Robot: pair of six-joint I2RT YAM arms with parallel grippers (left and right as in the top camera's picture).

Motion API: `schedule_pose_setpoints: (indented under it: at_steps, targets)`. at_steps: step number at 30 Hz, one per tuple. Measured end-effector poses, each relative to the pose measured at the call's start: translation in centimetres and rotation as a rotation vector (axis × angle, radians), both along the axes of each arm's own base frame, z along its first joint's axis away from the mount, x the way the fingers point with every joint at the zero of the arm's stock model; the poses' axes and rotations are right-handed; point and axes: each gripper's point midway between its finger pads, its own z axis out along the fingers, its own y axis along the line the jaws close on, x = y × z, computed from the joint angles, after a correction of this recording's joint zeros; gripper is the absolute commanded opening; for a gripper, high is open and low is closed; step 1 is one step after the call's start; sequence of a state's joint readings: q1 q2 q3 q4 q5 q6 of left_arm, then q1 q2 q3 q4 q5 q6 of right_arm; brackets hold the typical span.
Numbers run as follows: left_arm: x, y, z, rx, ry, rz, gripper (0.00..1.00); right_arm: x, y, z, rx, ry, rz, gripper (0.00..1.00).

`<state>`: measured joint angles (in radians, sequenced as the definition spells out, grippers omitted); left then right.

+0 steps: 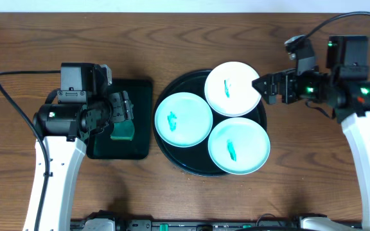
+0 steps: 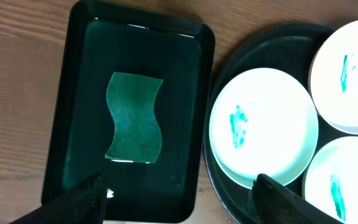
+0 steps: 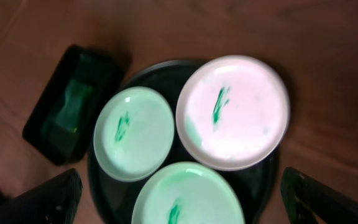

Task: Clean dirty plates on tray and stack at the side
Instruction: 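Reach right gripper to the upper-left pale green plate rim and grasp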

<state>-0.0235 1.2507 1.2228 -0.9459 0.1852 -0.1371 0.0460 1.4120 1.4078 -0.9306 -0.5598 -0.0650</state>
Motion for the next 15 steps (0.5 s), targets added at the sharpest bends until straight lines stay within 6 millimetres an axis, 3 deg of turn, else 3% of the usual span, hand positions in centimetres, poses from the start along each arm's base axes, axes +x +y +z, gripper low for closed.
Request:
schedule_pose_setpoints:
  at_steps: [2,5,8,10,15]
  targets:
    - [0.0,0.0,0.0,0.000,0.002,0.000,0.76,0.2,0.7,-0.7,0.020,0.025,0.020,0.92]
    - [0.0,0.0,0.0,0.001,0.000,0.000,0.76,0.3,2.0,-1.9,0.025,0.066,0.052,0.81]
    - [0.0,0.0,0.0,0.000,-0.001,0.001,0.75,0.1,3.9,-3.6,0.004,0.131,0.059,0.54]
    - [0.0,0.1,0.0,0.007,0.002,0.004,0.76,-0.1,5.3,-5.0,-0.018,0.193,0.038,0.45]
    - [-0.5,0.7,-0.5,0.034,0.034,0.026,0.75,-0.4,7.4,-8.7,-0.081,0.337,-0.074,0.46]
